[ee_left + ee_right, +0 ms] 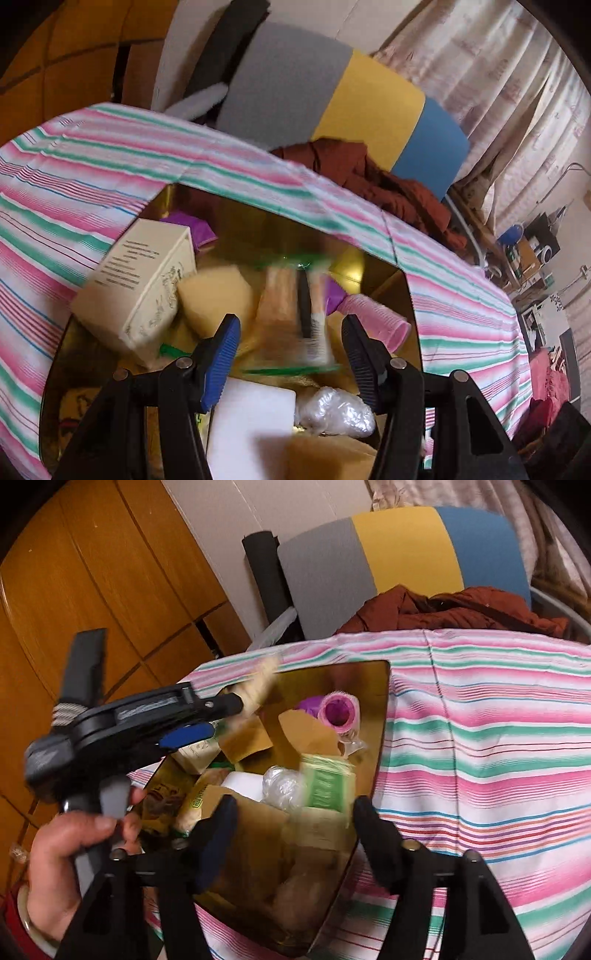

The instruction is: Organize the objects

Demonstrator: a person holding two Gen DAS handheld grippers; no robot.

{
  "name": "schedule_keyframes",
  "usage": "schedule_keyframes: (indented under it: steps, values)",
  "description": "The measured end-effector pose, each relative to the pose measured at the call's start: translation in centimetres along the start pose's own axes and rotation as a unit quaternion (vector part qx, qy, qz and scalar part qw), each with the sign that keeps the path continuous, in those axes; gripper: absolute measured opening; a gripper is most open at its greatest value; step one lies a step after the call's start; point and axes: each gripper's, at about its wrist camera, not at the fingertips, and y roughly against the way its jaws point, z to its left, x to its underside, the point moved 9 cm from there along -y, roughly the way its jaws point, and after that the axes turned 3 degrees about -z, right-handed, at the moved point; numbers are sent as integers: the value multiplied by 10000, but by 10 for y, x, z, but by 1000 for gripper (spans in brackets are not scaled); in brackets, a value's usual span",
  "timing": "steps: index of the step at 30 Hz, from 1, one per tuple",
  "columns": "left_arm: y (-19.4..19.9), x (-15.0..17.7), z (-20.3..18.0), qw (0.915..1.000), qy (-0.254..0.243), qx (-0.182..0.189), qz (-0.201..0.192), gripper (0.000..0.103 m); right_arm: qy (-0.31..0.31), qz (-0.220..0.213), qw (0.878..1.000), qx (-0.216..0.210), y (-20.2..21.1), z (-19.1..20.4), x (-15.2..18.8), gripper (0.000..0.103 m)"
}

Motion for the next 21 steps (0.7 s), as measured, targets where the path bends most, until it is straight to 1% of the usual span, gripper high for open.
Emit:
schedule_keyframes:
  steps: [4, 8, 11, 13, 17, 21]
  values:
    - [7, 1, 2, 9998, 52, -118, -124, 59, -108, -124, 9999, 25, 8, -6, 0, 72]
    - [29, 5, 2, 9981, -123, -365, -476, 59, -344, -237, 9991, 30, 13, -19, -2, 73]
    - [47, 6, 3, 9958, -215, -485, -741, 59, -371, -293, 9988, 113, 17, -25, -3, 73]
    - [56, 9, 3, 9948, -260, -543, -827, 59, -376, -288, 9988, 149, 18, -28, -2, 73]
    - [69, 18, 3, 9915, -483, -859, -844, 60, -407, -233, 9987, 178, 19, -29, 2, 73]
    - [82, 30, 2, 9892, -662, -1007, -835, 59, -326, -120, 9991, 242, 20, -25, 6, 73]
